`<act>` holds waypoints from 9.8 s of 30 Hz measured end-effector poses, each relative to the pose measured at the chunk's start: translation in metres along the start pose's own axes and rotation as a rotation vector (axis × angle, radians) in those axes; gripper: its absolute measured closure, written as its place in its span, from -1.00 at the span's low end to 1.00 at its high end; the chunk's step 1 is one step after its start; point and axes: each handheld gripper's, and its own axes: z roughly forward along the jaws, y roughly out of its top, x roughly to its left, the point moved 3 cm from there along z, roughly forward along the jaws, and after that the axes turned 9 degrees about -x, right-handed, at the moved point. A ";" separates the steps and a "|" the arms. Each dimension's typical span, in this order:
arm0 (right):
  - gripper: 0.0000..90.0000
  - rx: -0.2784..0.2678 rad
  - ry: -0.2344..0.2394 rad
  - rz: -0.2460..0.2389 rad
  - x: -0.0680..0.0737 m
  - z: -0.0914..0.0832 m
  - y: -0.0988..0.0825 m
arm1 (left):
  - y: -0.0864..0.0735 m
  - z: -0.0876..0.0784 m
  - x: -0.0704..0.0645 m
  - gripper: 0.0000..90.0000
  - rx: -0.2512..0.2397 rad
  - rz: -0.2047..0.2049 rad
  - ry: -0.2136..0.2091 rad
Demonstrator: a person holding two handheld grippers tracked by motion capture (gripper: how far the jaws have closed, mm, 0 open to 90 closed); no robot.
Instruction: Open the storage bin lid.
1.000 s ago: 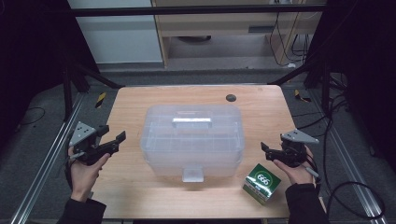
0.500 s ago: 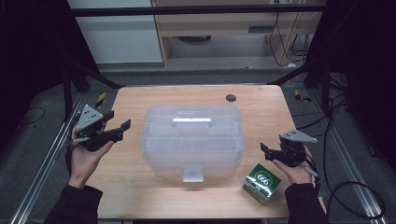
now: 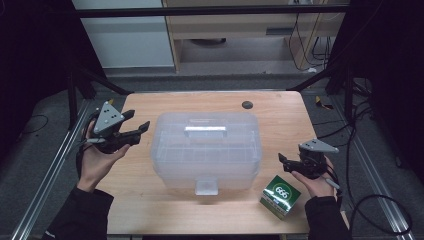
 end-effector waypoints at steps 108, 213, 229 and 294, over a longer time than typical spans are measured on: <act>-0.14 0.074 0.072 0.028 0.004 0.002 -0.003 | 0.039 0.101 -0.112 0.56 0.375 0.755 -0.297; 1.00 -0.085 0.361 0.087 0.067 -0.020 0.042 | 0.064 0.116 -0.067 0.01 0.245 0.475 -0.133; 1.00 -0.075 0.355 0.081 0.067 -0.019 0.040 | 0.053 0.063 -0.043 -0.06 0.117 0.222 -0.101; 0.99 -0.060 0.374 0.093 0.068 -0.016 0.040 | -0.098 -0.006 -0.045 0.98 -0.003 -0.290 -0.140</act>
